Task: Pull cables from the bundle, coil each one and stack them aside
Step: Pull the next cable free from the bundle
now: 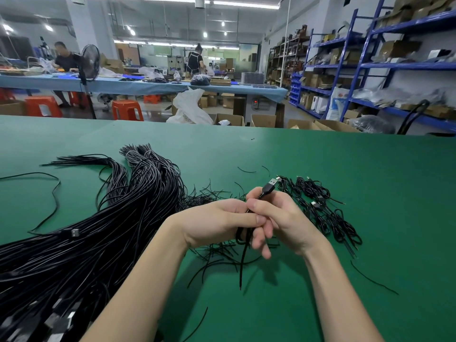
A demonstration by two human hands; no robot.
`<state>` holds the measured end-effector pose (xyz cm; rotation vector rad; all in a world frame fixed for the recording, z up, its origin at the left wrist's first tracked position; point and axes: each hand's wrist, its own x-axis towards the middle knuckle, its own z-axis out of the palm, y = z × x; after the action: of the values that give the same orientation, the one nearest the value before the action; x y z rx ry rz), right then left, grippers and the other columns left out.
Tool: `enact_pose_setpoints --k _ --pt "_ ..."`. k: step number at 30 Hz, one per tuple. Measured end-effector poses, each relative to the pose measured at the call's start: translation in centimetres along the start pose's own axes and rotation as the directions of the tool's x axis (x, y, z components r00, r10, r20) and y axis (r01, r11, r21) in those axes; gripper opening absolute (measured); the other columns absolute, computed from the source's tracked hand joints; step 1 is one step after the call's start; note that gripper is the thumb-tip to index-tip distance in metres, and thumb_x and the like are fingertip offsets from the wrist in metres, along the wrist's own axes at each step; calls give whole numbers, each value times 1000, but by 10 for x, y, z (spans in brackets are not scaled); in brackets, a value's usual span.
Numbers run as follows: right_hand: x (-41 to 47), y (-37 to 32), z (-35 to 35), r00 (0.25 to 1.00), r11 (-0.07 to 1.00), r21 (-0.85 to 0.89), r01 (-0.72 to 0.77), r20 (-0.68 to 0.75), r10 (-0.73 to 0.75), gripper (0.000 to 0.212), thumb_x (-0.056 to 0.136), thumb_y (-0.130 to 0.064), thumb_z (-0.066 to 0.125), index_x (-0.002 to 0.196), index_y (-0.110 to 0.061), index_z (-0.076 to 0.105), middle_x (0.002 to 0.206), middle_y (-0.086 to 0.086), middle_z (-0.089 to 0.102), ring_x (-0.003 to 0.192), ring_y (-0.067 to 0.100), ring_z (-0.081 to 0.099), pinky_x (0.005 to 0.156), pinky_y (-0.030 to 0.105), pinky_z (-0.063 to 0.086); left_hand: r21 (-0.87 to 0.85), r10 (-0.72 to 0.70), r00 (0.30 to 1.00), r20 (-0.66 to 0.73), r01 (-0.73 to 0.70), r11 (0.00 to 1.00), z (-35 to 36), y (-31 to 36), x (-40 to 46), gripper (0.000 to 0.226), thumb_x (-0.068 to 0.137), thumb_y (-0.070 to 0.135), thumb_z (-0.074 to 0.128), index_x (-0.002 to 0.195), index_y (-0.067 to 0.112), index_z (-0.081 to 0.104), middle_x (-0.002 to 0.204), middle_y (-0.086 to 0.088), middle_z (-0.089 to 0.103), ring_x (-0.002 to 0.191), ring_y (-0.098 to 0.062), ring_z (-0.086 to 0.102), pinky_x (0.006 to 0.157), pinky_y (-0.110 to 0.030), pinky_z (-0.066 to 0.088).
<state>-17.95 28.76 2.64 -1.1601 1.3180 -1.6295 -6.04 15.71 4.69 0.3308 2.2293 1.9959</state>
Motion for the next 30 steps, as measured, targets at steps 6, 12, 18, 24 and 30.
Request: enact_pose_setpoints --k 6,12,18,24,30 --pt "4 4 5 997 999 0 42 -60 -42 30 85 -29 68 88 -4 52 42 9 54 34 23 60 30 22 41 -71 2 1000 -13 -3 997 0 -3 1 25 105 14 39 94 6 60 69 0 65 87 -23 70 94 -30 48" --pt "5 1 1 995 999 -37 20 -95 -24 27 90 -22 68 90 1 56 53 16 57 44 30 63 37 27 45 -40 -43 992 -120 39 998 -4 -6 -1 24 106 14 42 88 7 58 67 -1 63 88 -25 69 88 -24 49" --pt "11 5 3 970 999 -22 -30 -241 24 20 96 -17 66 89 0 58 59 12 53 49 27 59 43 29 43 73 -65 955 -288 90 993 -5 -5 3 28 109 16 40 88 5 54 74 -7 59 88 -23 67 92 -31 51" --pt "15 7 2 932 999 26 -46 -358 53 10 95 -16 68 91 -7 68 73 4 67 66 17 65 63 26 55 499 79 879 -469 190 845 -3 -11 13 35 109 26 39 85 6 54 79 -10 55 76 -20 52 80 -36 44" --pt "14 6 0 897 984 -146 -102 -442 28 16 90 -27 75 97 -12 73 88 -3 78 76 3 71 61 12 52 331 20 871 -491 166 929 1 -16 17 38 111 31 32 144 34 50 125 5 67 113 -10 66 102 -30 50"
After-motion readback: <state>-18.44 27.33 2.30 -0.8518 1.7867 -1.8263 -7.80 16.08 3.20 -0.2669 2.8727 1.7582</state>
